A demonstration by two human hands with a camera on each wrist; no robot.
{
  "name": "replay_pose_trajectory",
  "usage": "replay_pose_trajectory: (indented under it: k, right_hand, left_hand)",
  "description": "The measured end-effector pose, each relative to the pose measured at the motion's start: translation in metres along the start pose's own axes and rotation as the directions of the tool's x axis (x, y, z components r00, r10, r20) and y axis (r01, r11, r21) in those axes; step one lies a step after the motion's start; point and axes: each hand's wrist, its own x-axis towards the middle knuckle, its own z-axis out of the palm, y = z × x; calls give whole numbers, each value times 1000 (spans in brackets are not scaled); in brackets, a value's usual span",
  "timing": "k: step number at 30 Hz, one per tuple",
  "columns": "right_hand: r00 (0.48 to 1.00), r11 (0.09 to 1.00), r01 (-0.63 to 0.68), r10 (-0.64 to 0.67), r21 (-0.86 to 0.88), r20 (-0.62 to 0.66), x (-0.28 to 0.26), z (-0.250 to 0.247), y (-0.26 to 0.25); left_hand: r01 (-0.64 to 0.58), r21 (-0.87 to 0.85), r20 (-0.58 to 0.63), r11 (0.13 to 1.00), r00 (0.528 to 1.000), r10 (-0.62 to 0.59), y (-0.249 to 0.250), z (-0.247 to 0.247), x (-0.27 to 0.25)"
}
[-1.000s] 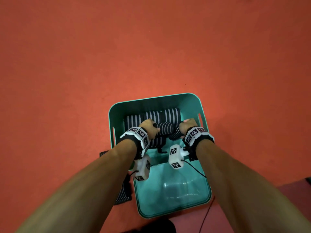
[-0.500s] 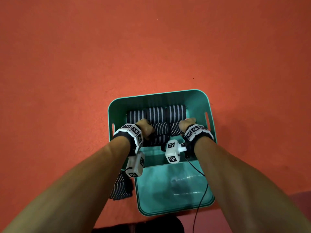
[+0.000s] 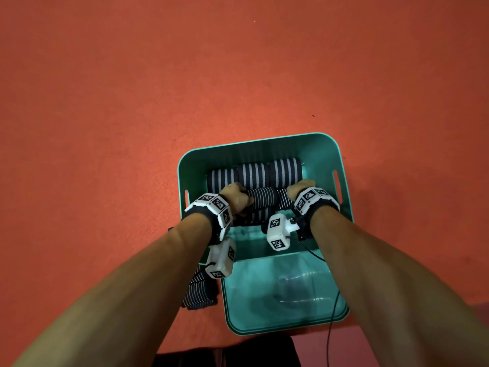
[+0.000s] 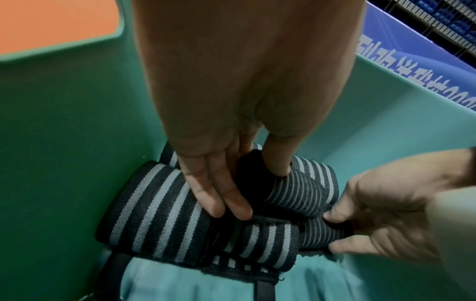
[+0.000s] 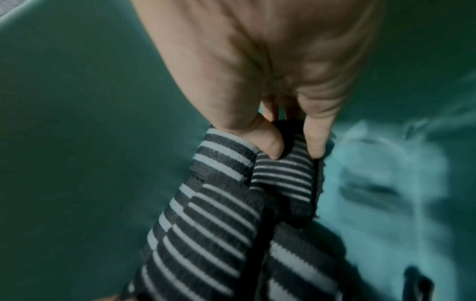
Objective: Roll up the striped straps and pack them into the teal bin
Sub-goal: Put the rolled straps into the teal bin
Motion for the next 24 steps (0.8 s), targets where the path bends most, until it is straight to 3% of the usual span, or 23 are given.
replay_pose_trajectory:
  k: [4,7,11,13,15,17,19,22,24]
  right_hand:
    - [998,997,-68,68,48,2,0,3,-8]
    - [998,994,-61,60,94,13,-9,-1,-17]
    - [994,994,105,-105,-32,-16,-23,-24,-21]
    - [984,982,164,-156,-94,90,-35,-38,-16]
    - [965,970,203,-175,-131,194,-43,-49,-8]
    - [963,988,148,-137,-34,231,-48,-60,2]
    - [965,990,129,-111,-62,239,-47,-66,8]
    - [953,989,107,-72,-103,293,-39,-67,9]
    - [945,982,85,-26,-168,325,-40,-64,11]
  left_hand:
    - [8,-48,12,999,1000,-8,-1,0,-2]
    - [43,-179,49,983,998,-35,0,3,-2]
    - [70,-365,140,928,990,-19,8,5,-10]
    - [72,-418,183,906,983,7,14,11,-13]
    - [79,-430,229,900,973,24,19,17,-18]
    - [55,-417,242,907,969,52,20,27,-19]
    - [52,-416,262,908,963,64,21,35,-18]
    - [181,-402,371,898,928,-22,23,41,-17]
    - [173,-320,338,932,939,-59,24,43,-13]
